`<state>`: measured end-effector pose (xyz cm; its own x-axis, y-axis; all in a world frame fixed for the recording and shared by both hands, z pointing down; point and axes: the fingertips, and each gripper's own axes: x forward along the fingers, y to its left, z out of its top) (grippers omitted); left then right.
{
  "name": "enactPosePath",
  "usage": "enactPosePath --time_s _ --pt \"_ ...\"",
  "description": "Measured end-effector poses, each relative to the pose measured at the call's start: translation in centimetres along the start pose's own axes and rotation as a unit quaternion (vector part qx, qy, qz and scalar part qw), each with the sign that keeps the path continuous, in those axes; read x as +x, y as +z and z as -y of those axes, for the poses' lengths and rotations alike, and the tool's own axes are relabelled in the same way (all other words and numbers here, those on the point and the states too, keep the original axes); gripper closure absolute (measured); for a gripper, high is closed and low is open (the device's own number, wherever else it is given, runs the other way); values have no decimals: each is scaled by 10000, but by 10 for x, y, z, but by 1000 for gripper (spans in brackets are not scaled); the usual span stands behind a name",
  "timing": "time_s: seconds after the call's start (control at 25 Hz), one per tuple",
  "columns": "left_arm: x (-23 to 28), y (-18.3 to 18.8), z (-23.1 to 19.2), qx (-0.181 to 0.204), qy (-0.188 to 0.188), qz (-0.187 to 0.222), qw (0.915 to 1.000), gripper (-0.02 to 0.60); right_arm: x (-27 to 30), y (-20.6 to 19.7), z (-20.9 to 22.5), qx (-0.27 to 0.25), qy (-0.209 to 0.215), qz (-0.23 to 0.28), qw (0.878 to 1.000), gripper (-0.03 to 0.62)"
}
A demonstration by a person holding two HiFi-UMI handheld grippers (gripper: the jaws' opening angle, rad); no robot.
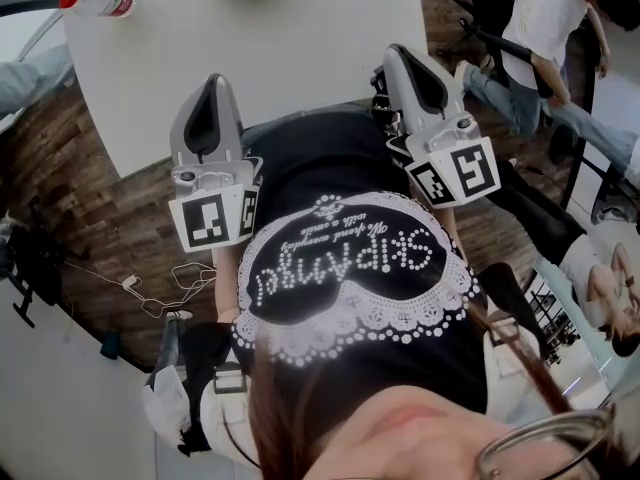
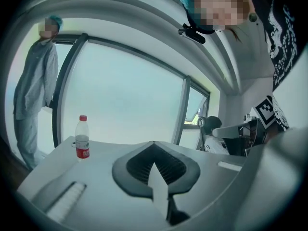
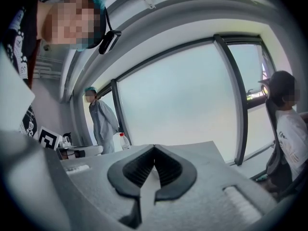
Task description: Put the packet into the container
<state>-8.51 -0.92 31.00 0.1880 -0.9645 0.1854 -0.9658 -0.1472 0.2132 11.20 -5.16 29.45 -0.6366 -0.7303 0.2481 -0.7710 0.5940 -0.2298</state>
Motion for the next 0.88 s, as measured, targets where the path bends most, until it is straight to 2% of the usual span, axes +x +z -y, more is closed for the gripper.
enactPosePath --time_s 0.32,0.88 --pt "-2 -19 -2 -328 59 -184 9993 578 5 -17 -10 28 190 -158 9997 599" --pt "-2 -21 2 -274 -43 -263 9993 578 8 -26 -22 73 349 -270 9990 599"
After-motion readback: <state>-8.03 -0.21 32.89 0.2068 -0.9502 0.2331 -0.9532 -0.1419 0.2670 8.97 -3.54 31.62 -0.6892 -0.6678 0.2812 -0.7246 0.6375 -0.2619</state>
